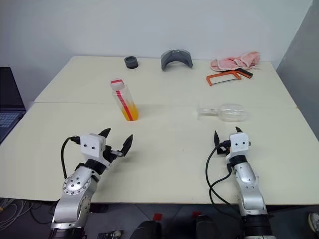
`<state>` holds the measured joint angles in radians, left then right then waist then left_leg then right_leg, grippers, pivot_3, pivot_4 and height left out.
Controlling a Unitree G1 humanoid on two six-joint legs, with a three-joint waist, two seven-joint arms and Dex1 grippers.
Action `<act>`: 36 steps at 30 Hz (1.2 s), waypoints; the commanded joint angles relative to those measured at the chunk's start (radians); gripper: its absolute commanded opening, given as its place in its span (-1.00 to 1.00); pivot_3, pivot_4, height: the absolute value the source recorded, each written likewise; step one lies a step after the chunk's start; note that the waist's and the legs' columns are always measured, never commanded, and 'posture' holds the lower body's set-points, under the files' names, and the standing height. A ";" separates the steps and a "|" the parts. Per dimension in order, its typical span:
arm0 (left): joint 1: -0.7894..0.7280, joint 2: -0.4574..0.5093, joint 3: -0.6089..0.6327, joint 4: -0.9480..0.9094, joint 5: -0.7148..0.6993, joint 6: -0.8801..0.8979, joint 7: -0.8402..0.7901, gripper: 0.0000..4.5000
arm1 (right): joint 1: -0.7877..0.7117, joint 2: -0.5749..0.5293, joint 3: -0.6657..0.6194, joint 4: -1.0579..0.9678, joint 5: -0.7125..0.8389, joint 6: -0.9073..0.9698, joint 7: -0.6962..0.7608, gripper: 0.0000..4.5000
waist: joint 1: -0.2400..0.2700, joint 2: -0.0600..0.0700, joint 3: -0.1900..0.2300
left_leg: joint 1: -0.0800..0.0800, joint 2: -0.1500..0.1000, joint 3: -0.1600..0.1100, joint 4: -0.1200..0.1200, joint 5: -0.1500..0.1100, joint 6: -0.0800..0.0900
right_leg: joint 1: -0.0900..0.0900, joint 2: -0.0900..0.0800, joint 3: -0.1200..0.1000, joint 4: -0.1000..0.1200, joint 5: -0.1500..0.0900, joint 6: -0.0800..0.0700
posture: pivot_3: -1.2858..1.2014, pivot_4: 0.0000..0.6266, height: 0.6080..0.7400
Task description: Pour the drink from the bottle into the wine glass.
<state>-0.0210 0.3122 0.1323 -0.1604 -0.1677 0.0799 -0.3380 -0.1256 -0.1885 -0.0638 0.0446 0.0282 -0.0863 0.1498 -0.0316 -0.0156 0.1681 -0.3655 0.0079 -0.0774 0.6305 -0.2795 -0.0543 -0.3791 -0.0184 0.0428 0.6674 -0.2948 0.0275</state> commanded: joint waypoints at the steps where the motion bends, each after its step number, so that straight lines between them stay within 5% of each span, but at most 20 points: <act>1: 0.001 0.004 0.005 -0.029 -0.001 -0.032 -0.005 0.99 | 0.001 0.000 -0.007 -0.030 0.003 -0.010 -0.002 1.00 | 0.000 0.000 0.000 | 0.000 0.000 0.000 0.000 0.000 0.000 | 0.000 0.000 0.000 0.000 0.000 0.000 | 0.03 -0.52 1.00; 17: -0.035 -0.002 0.047 0.001 -0.083 -0.013 -0.022 0.99 | -0.004 -0.002 -0.007 -0.020 0.018 -0.041 0.019 1.00 | 0.000 0.000 0.000 | 0.001 -0.001 0.000 0.003 0.000 0.000 | 0.000 0.000 0.000 0.006 0.000 0.000 | 0.03 -0.52 1.00; 26: -0.147 -0.025 0.036 -0.004 -0.019 0.118 0.127 0.99 | 0.005 -0.106 0.119 -0.259 0.247 0.156 0.379 1.00 | -0.001 0.000 0.000 | 0.000 -0.001 -0.001 0.010 0.000 0.001 | 0.000 0.001 0.000 0.011 0.000 0.000 | 0.03 -0.52 1.00; 36: -0.300 -0.030 0.023 0.068 0.034 0.201 0.201 0.99 | -0.098 -0.234 0.240 -0.414 0.351 0.424 0.575 1.00 | 0.000 -0.001 0.000 | -0.001 -0.002 -0.003 0.014 0.000 0.001 | 0.001 0.004 -0.001 0.012 0.000 0.000 | 0.03 -0.52 1.00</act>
<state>-0.2996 0.2809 0.1549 -0.0845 -0.1496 0.2803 -0.1559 -0.2075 -0.4161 0.1743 -0.3258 0.3550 0.3147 0.7013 -0.0315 -0.0161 0.1680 -0.3661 0.0062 -0.0805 0.6441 -0.2798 -0.0538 -0.3784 -0.0143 0.0414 0.6792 -0.2950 0.0278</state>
